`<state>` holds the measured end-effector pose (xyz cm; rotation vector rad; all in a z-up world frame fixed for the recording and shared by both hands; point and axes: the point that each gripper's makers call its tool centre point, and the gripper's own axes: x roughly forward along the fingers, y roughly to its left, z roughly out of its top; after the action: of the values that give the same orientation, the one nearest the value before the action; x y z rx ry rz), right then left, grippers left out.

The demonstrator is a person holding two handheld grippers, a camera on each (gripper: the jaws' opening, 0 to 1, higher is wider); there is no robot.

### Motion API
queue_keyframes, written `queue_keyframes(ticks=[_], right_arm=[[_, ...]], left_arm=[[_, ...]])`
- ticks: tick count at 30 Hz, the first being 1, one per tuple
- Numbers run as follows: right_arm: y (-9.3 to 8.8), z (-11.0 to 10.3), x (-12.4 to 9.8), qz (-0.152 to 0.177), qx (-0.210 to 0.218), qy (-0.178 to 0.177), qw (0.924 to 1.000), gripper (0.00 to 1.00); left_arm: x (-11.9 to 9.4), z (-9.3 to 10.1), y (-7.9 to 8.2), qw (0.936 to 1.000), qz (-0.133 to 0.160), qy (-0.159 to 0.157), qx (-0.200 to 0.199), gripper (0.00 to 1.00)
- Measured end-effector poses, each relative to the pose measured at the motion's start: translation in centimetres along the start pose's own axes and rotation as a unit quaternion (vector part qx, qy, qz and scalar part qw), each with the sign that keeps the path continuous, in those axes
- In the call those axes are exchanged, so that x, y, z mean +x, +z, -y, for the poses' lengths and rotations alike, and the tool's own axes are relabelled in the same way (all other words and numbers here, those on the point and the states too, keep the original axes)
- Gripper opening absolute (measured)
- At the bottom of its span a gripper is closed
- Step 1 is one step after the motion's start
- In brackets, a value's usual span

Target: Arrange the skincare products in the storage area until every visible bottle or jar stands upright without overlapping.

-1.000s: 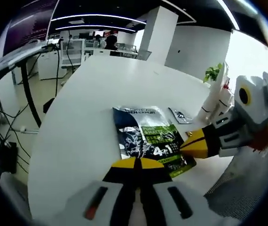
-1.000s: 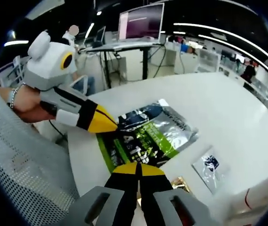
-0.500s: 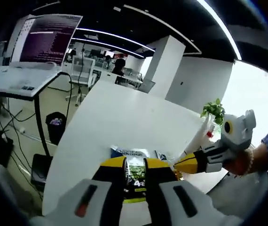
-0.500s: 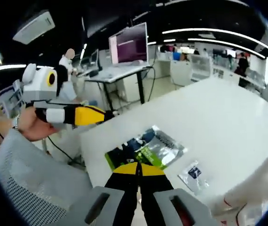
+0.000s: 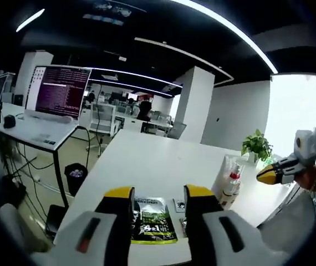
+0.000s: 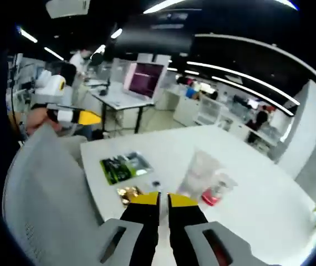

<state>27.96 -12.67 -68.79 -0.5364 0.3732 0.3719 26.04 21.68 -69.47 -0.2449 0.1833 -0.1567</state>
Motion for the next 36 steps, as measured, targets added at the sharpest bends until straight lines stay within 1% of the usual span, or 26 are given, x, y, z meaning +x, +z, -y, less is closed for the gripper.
queue_keyframes(ticks=[1, 2, 4, 5, 6, 7, 8, 9, 10, 11, 12, 13, 14, 15, 16, 18, 20, 22, 24, 26, 27, 29, 30, 32, 34, 36], right_arm=[[-1.6, 2.1, -0.7, -0.021, 0.004, -0.044, 0.9988, 0.01], [-2.9, 4.3, -1.6, -0.019, 0.019, -0.088, 0.9957, 0.01], [-4.9, 5.9, -2.4, -0.015, 0.077, -0.124, 0.9892, 0.03], [-6.6, 6.4, -2.6, -0.026, 0.110, -0.137, 0.9841, 0.05], [-7.7, 6.3, -2.5, -0.034, 0.141, -0.136, 0.9800, 0.09], [-8.8, 5.4, -2.0, -0.043, 0.198, -0.124, 0.9714, 0.12], [-9.1, 5.1, -1.8, -0.047, 0.216, -0.120, 0.9679, 0.13], [-9.4, 4.3, -1.3, -0.049, 0.250, -0.103, 0.9615, 0.14], [-9.4, 4.1, -1.1, -0.048, 0.268, -0.095, 0.9576, 0.12], [-8.1, 4.8, -1.3, -0.023, 0.257, -0.101, 0.9608, 0.11], [-6.9, 5.1, -1.3, 0.011, 0.227, -0.105, 0.9681, 0.12], [-6.1, 5.1, -1.3, 0.032, 0.202, -0.107, 0.9730, 0.14], [-5.6, 4.5, -1.2, 0.041, 0.176, -0.100, 0.9784, 0.17], [-6.0, 4.1, -1.1, 0.025, 0.173, -0.092, 0.9802, 0.21], [-6.4, 4.1, -1.0, 0.014, 0.174, -0.091, 0.9805, 0.23], [-7.4, 4.3, -0.9, -0.004, 0.194, -0.094, 0.9766, 0.23], [-7.5, 4.3, -0.9, -0.006, 0.209, -0.093, 0.9734, 0.24], [-7.9, 4.7, -0.7, -0.009, 0.202, -0.090, 0.9751, 0.28], [-7.8, 4.3, -0.6, -0.021, 0.159, -0.086, 0.9833, 0.27], [-8.0, 4.4, -0.5, -0.023, 0.161, -0.085, 0.9830, 0.27], [-8.4, 4.3, -0.4, -0.032, 0.163, -0.080, 0.9829, 0.27], [-9.4, 4.0, -0.4, -0.060, 0.180, -0.073, 0.9792, 0.28], [-9.5, 4.1, -0.4, -0.060, 0.180, -0.074, 0.9790, 0.29], [-9.3, 4.1, -0.5, -0.055, 0.177, -0.078, 0.9795, 0.29], [-9.1, 4.2, -0.6, -0.049, 0.171, -0.081, 0.9807, 0.29], [-9.3, 3.9, -0.5, -0.052, 0.171, -0.075, 0.9809, 0.27]], left_arm=[[0.0, 0.0, 0.2, 0.9999, 0.004, 0.007, 0.013, 0.35], [0.0, -0.3, 0.6, 0.9992, 0.011, 0.021, 0.033, 0.35], [0.1, -0.3, 0.9, 0.9986, 0.017, 0.026, 0.043, 0.35], [0.1, -0.2, 1.0, 0.9983, 0.024, 0.025, 0.047, 0.35], [0.1, -0.2, 1.0, 0.9982, 0.028, 0.026, 0.046, 0.36], [0.1, -0.4, 0.9, 0.9984, 0.028, 0.027, 0.042, 0.36], [0.1, -0.4, 0.9, 0.9985, 0.029, 0.027, 0.038, 0.37], [0.1, -0.9, 0.4, 0.9991, 0.019, 0.033, 0.020, 0.38], [0.1, -1.2, 0.2, 0.9990, 0.017, 0.036, 0.018, 0.38], [0.1, -1.5, 0.0, 0.9989, 0.011, 0.040, 0.021, 0.39], [0.1, -1.4, 0.0, 0.9989, 0.008, 0.040, 0.026, 0.40], [0.2, -1.2, -0.1, 0.9987, 0.005, 0.036, 0.034, 0.40], [0.3, -0.7, -0.2, 0.9980, -0.001, 0.028, 0.057, 0.40], [0.4, -0.5, -0.1, 0.9969, 0.000, 0.024, 0.075, 0.40], [0.4, -0.4, -0.1, 0.9971, 0.001, 0.024, 0.072, 0.40], [0.4, -0.6, -0.1, 0.9974, 0.002, 0.025, 0.067, 0.41], [0.3, -0.9, -0.2, 0.9981, 0.001, 0.030, 0.054, 0.41], [0.3, -1.2, -0.2, 0.9983, 0.002, 0.035, 0.048, 0.42], [0.3, -1.1, -0.3, 0.9982, -0.001, 0.035, 0.050, 0.42], [0.4, -0.9, -0.4, 0.9976, -0.005, 0.032, 0.062, 0.41], [0.4, -1.0, -0.4, 0.9977, -0.005, 0.031, 0.060, 0.40], [0.5, -1.0, -0.5, 0.9993, -0.003, 0.025, 0.028, 0.40], [0.4, -1.2, -0.6, 0.9994, -0.004, 0.028, 0.022, 0.40], [0.5, -1.1, -0.7, 0.9993, -0.007, 0.027, 0.026, 0.40], [0.5, -0.9, -0.8, 0.9986, -0.012, 0.025, 0.046, 0.39], [0.6, -0.8, -0.9, 0.9985, -0.015, 0.023, 0.047, 0.39]])
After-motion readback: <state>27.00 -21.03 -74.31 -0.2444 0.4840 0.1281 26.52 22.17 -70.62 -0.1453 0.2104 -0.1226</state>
